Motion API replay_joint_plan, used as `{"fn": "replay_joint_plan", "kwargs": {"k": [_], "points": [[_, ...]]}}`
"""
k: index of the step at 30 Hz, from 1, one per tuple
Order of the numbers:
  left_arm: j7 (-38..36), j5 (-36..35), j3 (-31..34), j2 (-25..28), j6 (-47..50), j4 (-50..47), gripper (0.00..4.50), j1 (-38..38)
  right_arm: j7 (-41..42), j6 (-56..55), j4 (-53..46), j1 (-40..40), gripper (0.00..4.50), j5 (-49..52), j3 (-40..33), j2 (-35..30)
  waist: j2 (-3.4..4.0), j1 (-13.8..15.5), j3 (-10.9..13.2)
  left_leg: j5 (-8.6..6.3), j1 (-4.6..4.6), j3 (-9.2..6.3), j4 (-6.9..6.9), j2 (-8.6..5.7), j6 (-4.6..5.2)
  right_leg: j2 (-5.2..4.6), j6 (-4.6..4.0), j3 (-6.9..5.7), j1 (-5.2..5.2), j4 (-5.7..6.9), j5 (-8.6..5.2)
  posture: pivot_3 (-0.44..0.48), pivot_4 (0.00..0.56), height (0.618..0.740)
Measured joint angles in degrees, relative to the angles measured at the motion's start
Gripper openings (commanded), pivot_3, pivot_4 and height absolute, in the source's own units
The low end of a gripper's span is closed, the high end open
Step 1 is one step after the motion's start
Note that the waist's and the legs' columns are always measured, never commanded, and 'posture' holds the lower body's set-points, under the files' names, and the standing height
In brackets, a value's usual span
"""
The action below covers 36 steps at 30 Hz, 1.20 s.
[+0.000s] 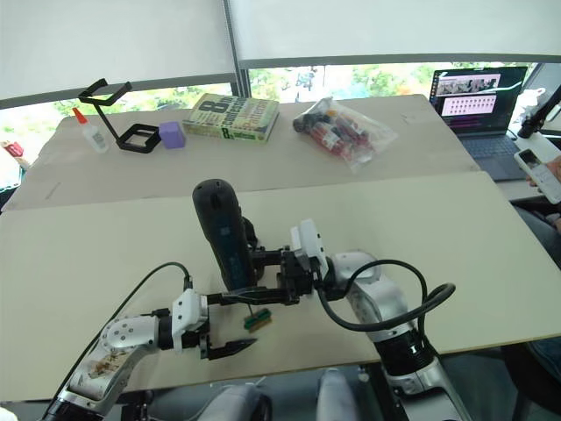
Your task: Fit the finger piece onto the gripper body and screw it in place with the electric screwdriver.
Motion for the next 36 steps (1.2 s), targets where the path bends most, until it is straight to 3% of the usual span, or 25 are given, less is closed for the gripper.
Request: {"fn": "replay_joint_plan", "kwargs": {"k": [36], "points": [[0.0, 0.1, 0.0, -0.1, -2.0, 1.0, 4.46, 0.1, 1.7, 2.1, 0.0, 0.5, 1.98, 0.4, -0.1, -1.5, 0.0, 0.0, 0.0, 0.0, -0.01, 0.0, 0.0, 0.0, 0.0, 0.0, 0.0, 0.0, 0.0, 0.0, 0.0, 0.0, 0.15, 0.74]]}}
